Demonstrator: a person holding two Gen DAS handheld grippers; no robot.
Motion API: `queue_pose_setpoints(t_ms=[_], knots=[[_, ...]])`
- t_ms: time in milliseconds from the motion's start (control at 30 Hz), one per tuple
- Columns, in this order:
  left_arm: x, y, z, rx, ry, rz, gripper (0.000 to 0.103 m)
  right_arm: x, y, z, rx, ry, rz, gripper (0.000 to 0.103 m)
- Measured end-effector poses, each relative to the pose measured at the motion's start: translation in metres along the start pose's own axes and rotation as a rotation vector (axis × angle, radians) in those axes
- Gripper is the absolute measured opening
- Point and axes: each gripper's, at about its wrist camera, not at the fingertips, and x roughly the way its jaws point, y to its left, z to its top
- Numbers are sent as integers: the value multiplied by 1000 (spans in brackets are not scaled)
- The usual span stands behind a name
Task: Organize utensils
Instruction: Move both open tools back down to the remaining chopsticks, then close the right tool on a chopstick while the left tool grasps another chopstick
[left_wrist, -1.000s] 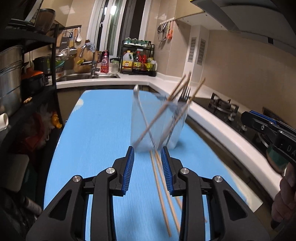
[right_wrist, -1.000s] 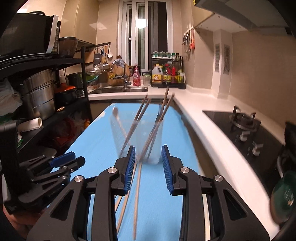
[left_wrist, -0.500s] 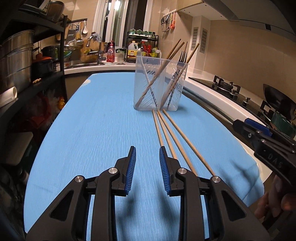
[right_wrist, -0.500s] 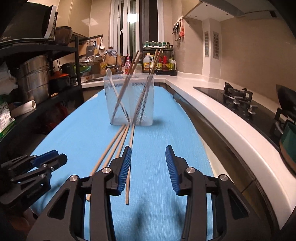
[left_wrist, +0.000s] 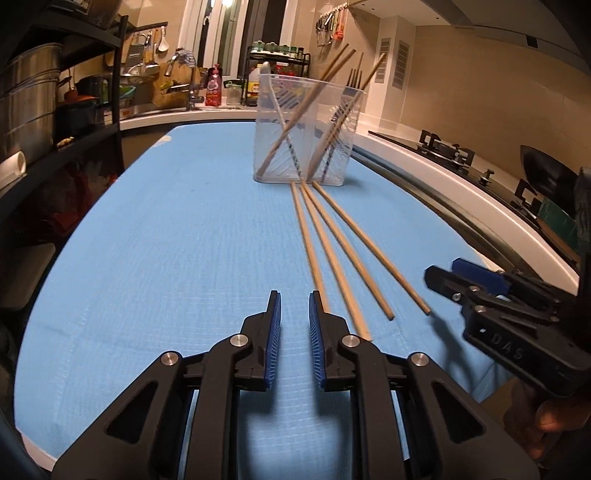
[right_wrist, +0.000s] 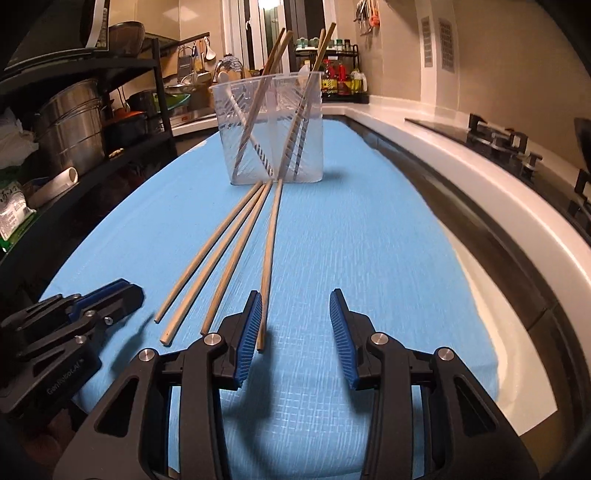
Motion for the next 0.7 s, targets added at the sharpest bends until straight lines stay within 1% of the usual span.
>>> queue_pose_setpoints(t_ms=[133,367,500,600,633,700], knots=[[10,-6,-1,-1,25,-15,16,5,5,0,-17,14,16,37],[16,-9,-1,3,34,-1,16,13,8,-2,-21,35,35,27],[19,-12,-1,7,36,2,16,16,10,-3,-31,36,32,18],[21,-15,-1,11,39,5,16,16,8,-3,-31,33,28,7],[22,-16,0,14,40,6,16,16,8,-3,-32,32,30,5],[23,-17,0,20,39,16,16,15,8,-3,-36,33,31,5]])
